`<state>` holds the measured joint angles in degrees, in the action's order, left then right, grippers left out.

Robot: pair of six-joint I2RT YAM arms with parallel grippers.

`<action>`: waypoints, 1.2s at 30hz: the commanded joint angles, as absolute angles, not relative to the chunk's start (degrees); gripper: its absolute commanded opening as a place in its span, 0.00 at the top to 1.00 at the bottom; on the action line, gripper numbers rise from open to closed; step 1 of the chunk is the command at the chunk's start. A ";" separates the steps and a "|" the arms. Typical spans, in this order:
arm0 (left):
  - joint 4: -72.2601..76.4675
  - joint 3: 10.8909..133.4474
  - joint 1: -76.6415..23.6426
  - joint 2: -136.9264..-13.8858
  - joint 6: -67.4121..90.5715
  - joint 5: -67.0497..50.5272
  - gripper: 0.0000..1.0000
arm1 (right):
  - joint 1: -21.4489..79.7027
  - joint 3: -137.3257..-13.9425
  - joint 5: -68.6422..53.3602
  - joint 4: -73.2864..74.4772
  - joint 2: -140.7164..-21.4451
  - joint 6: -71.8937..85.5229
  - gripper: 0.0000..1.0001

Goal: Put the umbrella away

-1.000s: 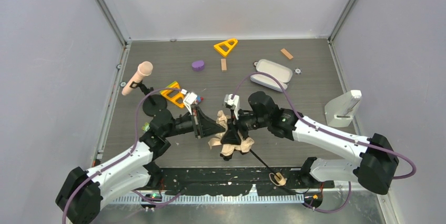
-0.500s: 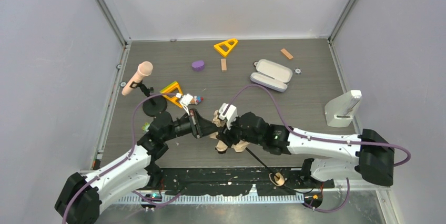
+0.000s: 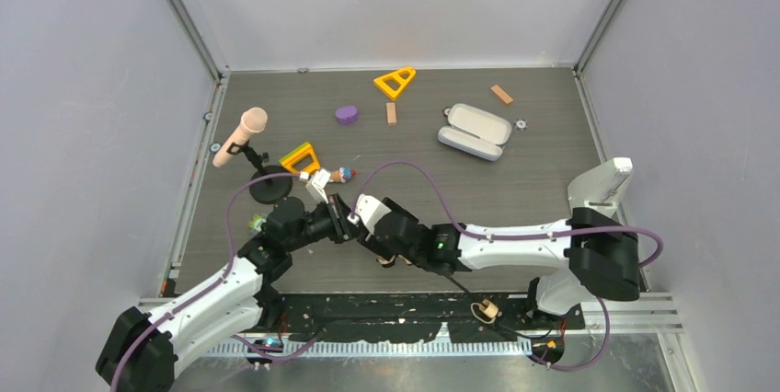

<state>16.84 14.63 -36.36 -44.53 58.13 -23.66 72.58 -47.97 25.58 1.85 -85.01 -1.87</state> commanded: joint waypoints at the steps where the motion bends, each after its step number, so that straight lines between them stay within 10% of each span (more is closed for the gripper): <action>1: 30.83 18.88 -39.02 -40.42 60.24 -30.23 1.00 | 72.34 -49.25 30.36 4.21 -92.25 -4.82 0.32; 12: 30.13 19.50 -39.02 -37.19 61.11 -27.92 1.00 | 72.31 -50.13 27.47 4.68 -98.65 -1.25 0.33; 19: 27.85 18.12 -39.03 -32.42 60.11 -23.78 1.00 | 71.53 -48.88 28.40 3.42 -96.31 4.05 0.91; 22: 26.55 17.71 -38.99 -30.40 58.90 -22.29 1.00 | 70.47 -47.85 27.07 2.05 -92.05 4.63 0.94; 29: 16.15 19.64 -38.04 -24.12 52.84 -19.53 0.03 | 65.63 -45.85 12.46 0.36 -74.50 3.82 0.94; 36: 10.90 21.89 -36.57 -20.41 47.15 -20.21 0.00 | 55.65 -45.41 -15.54 -1.78 -62.30 6.02 0.94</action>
<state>9.30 18.20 -36.99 -20.64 52.53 -16.69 59.46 -44.49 4.01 2.76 -67.81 3.55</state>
